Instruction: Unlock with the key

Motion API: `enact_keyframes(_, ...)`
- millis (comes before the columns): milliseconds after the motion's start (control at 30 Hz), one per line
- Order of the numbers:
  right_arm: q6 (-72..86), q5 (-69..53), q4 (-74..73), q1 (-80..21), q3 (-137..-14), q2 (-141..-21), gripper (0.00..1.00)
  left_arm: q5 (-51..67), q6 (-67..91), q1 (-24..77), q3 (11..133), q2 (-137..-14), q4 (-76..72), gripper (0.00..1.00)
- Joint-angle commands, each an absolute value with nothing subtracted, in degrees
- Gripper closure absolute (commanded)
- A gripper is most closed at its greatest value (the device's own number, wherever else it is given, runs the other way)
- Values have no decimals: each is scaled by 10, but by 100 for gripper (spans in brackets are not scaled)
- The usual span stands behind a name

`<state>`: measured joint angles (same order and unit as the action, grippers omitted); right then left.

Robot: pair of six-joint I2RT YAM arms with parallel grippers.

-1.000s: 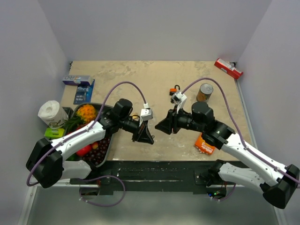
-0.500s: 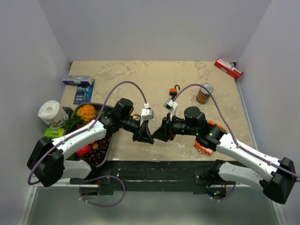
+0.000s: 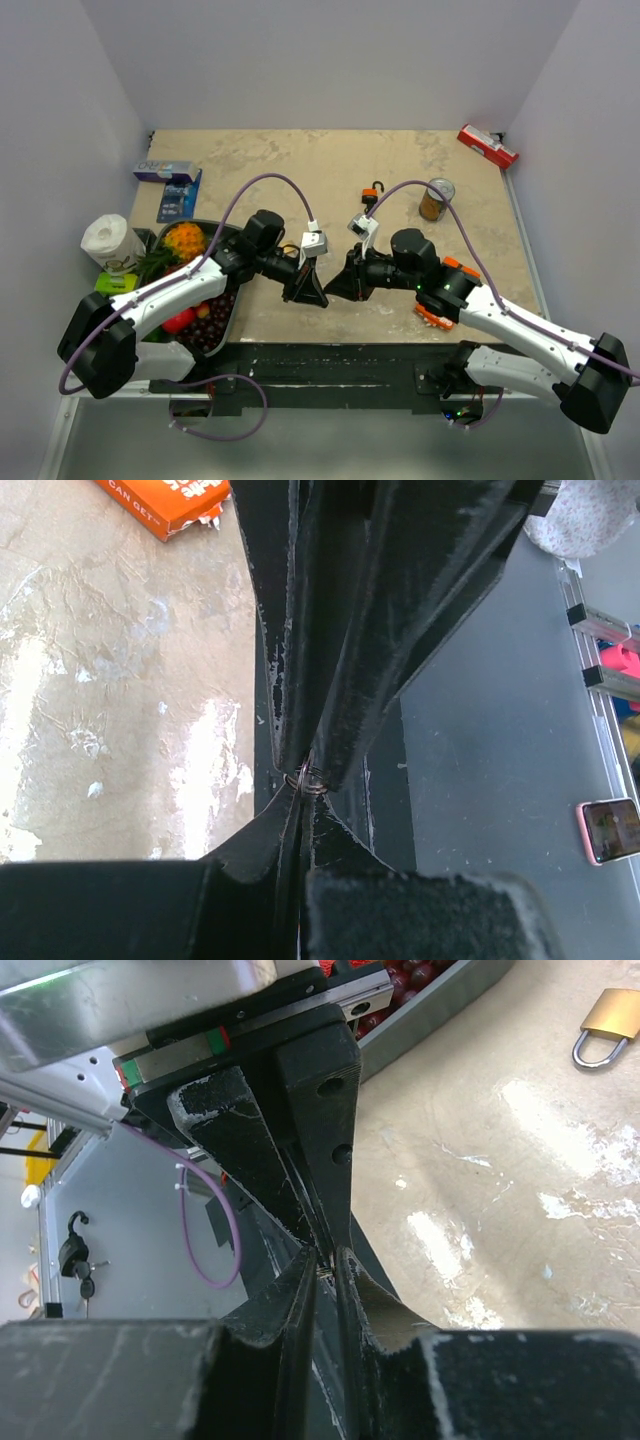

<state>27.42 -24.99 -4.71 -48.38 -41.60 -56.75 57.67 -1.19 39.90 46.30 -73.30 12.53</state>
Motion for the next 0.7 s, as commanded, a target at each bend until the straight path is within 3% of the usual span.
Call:
enact_keyframes(0,272,-248,-20,-488,-413,-569,84,579,-25,402,487,-730,120,100)
enact_keyframes(167,272,-238,-18,-489,-410,-568,100,579,-25,402,487,-729,119,100)
enact_keyframes(433,294,-202,11,-489,-394,-557,100,573,-25,402,489,-723,118,100)
enact_keyframes(467,297,-191,9,-489,-391,-556,100,570,-25,402,489,-722,119,96)
enact_keyframes(533,304,-156,12,-488,-377,-549,100,553,-19,402,484,-712,118,75)
enact_keyframes(567,312,-147,18,-489,-370,-546,100,546,-12,402,481,-707,113,53)
enact_keyframes(667,337,-118,55,-488,-343,-530,100,519,-5,402,469,-686,113,31)
